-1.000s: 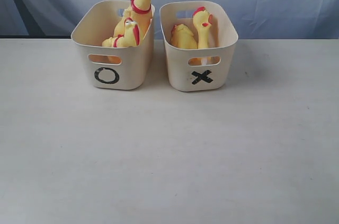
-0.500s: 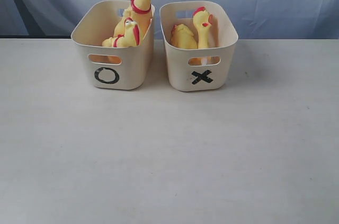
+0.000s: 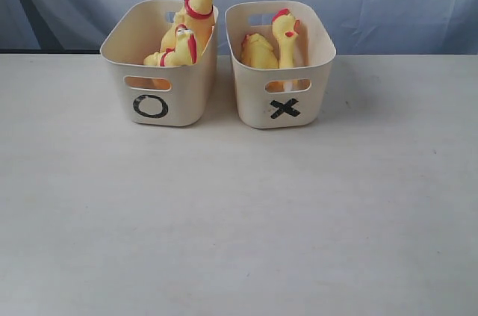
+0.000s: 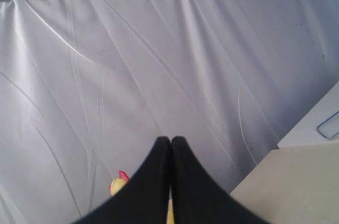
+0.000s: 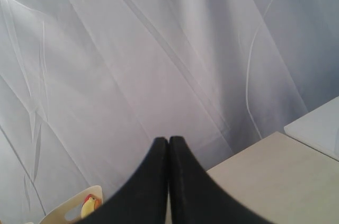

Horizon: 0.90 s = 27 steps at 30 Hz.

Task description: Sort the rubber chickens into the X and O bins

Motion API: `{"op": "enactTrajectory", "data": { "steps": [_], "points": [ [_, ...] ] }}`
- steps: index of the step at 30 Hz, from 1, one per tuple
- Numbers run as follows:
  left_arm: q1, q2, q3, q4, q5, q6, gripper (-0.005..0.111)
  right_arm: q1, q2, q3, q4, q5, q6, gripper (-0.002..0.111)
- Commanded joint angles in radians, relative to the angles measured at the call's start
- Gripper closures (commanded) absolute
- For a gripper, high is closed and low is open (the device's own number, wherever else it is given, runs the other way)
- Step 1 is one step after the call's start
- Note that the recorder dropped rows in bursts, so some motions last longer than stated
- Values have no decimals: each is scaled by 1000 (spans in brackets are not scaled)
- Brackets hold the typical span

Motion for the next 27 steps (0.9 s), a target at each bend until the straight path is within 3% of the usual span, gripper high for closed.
{"op": "enactTrajectory", "data": {
  "steps": [1, 14, 19, 22, 27],
  "points": [
    [-12, -7, 9, -8, -1, -8, 107, -5, -5, 0, -10, -1, -6, 108],
    [-12, -7, 9, -8, -1, -8, 107, -5, -5, 0, -8, 0, -6, 108],
    [-10, -7, 42, -8, 86, -8, 107, -5, -5, 0, 47, -52, -6, 108],
    [-10, -7, 73, -100, 215, -8, 107, -5, -5, 0, 98, -166, -6, 108],
    [-10, -7, 155, -388, 386, -8, 107, -5, -5, 0, 106, -399, -6, 108]
  ]
}}
